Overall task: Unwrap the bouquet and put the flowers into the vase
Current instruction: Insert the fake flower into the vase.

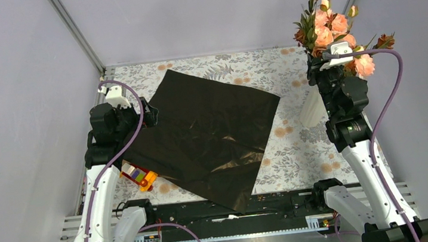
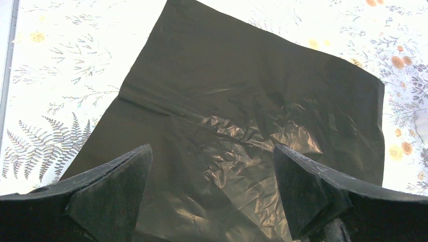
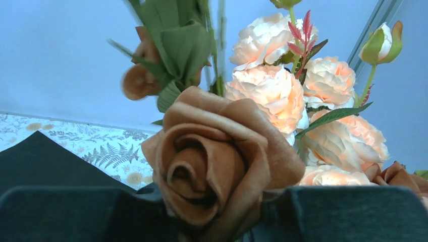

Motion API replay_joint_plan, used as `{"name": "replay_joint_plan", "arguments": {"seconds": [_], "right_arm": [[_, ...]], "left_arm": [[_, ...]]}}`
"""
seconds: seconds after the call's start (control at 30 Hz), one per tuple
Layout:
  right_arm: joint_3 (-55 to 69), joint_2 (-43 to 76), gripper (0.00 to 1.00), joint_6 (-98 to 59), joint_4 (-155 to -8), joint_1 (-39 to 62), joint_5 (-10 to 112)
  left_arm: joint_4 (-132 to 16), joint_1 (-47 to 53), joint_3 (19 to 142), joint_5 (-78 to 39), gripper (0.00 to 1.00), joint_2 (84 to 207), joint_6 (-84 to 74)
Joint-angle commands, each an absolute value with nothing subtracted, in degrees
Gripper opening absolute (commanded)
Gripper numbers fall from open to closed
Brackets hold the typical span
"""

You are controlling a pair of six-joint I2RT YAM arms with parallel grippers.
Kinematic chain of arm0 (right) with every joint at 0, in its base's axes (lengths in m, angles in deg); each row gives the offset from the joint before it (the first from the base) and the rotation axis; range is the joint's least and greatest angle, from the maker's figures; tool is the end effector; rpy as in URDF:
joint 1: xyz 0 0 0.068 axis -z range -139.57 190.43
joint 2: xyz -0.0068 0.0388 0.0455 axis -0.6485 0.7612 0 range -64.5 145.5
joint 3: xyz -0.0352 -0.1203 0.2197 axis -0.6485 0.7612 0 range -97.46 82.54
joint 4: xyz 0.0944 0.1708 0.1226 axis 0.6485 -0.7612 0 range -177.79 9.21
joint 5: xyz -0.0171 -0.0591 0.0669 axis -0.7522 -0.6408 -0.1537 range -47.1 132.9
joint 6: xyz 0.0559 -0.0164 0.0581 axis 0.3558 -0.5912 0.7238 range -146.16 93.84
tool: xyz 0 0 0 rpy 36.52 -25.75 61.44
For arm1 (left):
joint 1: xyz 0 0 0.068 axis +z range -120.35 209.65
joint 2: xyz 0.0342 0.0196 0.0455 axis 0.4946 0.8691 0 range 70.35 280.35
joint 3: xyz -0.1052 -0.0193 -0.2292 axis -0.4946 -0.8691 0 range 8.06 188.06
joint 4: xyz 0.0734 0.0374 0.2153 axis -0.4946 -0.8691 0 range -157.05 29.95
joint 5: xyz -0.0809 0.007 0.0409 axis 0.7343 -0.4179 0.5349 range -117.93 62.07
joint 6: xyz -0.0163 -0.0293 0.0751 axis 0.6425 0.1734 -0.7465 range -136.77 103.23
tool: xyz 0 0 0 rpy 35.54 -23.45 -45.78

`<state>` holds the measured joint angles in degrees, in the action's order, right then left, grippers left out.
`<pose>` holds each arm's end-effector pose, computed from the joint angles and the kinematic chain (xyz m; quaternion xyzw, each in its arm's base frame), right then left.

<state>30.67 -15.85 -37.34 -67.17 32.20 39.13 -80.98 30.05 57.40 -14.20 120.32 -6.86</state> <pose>0.2048 0.0250 0.4102 -0.0744 0.5915 -0.0403 0.8019 0.2095 -0.0155 0.3048 -0.0069 0.8237 -0.1448 0.5482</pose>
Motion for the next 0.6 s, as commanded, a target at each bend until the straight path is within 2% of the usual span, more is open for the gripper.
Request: {"name": "replay_joint_plan", "arguments": {"seconds": [0.0, 0.1, 0.23, 0.57], "right_arm": [[28.3, -16.3, 0.21, -38.5, -64.3, 32.3, 39.1], [29.9, -16.7, 0.1, -39.7, -64.8, 32.3, 37.4], [32.8, -17.5, 0.04, -41.6, -65.3, 32.3, 34.0], [38.7, -18.9, 0.02, -42.8, -65.2, 32.3, 27.7]], "left_arm": [[-78.9, 29.9, 57.1, -12.9, 0.99, 120.1, -7.0], [-78.9, 29.9, 57.1, -13.0, 0.99, 120.1, -7.0], [-78.9, 29.9, 57.1, -12.9, 0.99, 120.3, -6.9], [-78.8, 29.9, 57.2, -12.3, 0.99, 120.8, -6.8]]}}
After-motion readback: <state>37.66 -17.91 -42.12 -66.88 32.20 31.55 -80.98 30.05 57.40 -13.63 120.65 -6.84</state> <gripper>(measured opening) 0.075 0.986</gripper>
